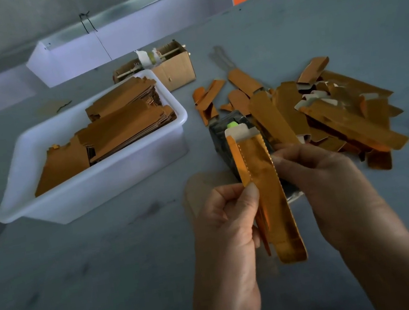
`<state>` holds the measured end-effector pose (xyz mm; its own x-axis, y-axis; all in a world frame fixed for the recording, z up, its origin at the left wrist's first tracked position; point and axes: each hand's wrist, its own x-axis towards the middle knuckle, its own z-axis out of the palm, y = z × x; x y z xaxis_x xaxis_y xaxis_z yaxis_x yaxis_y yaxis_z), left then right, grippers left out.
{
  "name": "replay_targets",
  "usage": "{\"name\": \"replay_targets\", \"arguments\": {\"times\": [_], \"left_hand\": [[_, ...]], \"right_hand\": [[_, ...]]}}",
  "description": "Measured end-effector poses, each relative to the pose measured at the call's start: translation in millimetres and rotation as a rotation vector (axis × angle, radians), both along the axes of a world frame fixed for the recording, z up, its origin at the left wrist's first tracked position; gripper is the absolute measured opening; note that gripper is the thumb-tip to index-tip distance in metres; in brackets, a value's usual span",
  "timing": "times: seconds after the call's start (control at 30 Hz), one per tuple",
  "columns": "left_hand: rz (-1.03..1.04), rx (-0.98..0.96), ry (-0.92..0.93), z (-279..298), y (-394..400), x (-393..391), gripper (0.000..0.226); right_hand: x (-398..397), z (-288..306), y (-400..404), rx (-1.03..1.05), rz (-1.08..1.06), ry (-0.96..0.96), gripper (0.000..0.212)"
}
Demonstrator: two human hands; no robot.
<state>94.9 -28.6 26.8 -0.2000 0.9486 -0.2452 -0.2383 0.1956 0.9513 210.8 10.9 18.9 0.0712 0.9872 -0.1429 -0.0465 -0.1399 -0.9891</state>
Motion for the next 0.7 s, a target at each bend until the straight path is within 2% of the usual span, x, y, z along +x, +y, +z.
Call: {"name": "replay_targets", "arguments": {"times": [0.03,0.1,0.23,0.37,0.47,0.7], "left_hand": [[-0.002,0.011,0.0,0,0,1,0.013],[-0.005,0.018,-0.016,0,0,2,0.012],[0.0,0.0,-0.02,-4,0,0,0.011],[-0.004,-0.001,-0.074,-8,0,-2,0.013],[-0.016,0.046,-0.067,-7,0,-2,0.012],[-0.114,0.081,0.091,0,10,3,0.013]], "right_hand": [[1,0,-2,-0.018,-0.002,0.115,0.021],[5,-1,-6,-0.024,-0.02,0.144,0.025],[8,-7,-13,0.041,-0.105,-0.17,0.013],[4,-12,-17,0.082,-0.158,-0.357,0.011],[3,-15,-18,0.091,-0.164,-0.406,0.012],[1,-15,-19,0.121,-0.146,-0.42,0.008]]}}
